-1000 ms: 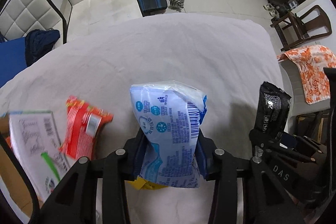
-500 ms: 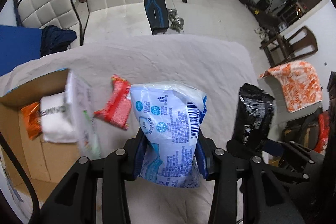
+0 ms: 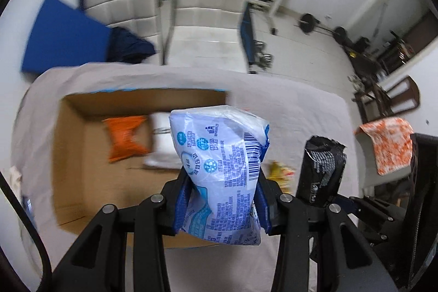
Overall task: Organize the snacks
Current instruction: 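Carry the blue-white and black packets into the box with both tools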
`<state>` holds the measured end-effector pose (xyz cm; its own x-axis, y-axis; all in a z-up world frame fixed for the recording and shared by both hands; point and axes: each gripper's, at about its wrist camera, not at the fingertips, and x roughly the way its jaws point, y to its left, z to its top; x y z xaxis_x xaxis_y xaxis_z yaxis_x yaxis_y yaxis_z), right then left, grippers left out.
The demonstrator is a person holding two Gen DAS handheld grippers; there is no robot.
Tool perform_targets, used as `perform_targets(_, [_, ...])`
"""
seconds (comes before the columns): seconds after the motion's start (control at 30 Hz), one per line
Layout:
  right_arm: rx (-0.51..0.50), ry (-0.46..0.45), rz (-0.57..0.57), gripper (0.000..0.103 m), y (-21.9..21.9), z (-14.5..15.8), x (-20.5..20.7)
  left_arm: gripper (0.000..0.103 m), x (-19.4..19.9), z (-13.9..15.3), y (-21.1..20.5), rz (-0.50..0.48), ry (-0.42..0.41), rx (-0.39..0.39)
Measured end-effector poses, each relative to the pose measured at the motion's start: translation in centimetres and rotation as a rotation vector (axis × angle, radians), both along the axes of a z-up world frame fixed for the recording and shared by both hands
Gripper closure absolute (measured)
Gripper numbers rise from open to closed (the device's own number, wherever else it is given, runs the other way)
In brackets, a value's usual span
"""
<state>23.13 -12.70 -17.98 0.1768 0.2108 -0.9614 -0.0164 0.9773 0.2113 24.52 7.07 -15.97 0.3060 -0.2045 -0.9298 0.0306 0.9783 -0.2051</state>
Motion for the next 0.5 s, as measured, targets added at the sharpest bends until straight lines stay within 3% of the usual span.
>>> perform_targets(0.27, [0.020,0.048,0.098,0.052,10.0,-3.4,-0.6,0.064,-0.5,-4.4,9.4,0.116,0.084,0.054])
perform_targets(0.5, [-0.020,0.105,0.104,0.052,14.3,-8.1,1.3,0.064,2.1,-9.9,14.8,0.184,0.174,0.089])
